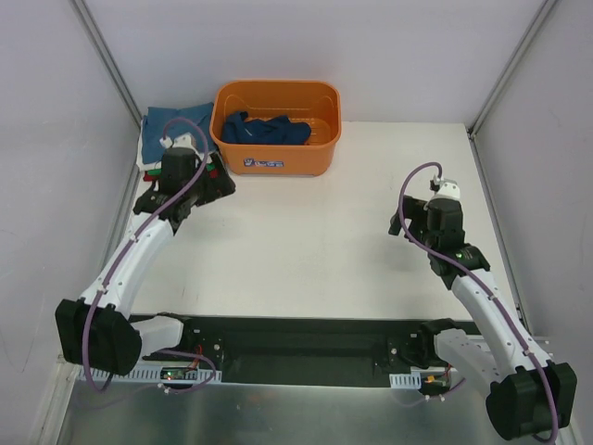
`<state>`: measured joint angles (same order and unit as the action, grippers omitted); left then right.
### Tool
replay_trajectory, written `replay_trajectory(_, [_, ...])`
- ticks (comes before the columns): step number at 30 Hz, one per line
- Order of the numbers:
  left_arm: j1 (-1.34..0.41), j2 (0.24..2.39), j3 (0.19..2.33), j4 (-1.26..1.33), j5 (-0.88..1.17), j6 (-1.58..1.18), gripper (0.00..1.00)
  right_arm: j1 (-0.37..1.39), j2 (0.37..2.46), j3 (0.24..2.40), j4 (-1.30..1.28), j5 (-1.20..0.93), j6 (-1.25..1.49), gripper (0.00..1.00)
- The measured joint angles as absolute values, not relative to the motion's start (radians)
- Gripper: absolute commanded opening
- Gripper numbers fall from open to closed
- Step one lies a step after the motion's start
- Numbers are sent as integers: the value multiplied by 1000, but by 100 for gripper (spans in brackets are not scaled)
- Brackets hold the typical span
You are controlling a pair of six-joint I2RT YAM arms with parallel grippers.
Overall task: Fold and stack the t-shirts
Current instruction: Grab crumpled tshirt from bin with the left arm
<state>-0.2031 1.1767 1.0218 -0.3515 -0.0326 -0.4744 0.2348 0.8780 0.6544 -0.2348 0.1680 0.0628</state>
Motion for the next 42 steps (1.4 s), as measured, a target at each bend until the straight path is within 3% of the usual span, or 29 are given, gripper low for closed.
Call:
replay_trajectory(12, [-189,1737,1796,-320,-52,-279,99,235,918,745,-271,210,38,97])
replay_trajectory(20, [-167,2141,2190,-321,-8,-196,99,235,939,765,-331,252,32,97])
replay_trajectory(39, [-156,2443,2230,-393,203,-244,99,234,1031,797,-369,300,32,97])
replay_trajectory(42, [-156,2454,2231,-398,203,-247,93,234,1031,797,-374,311,32,97])
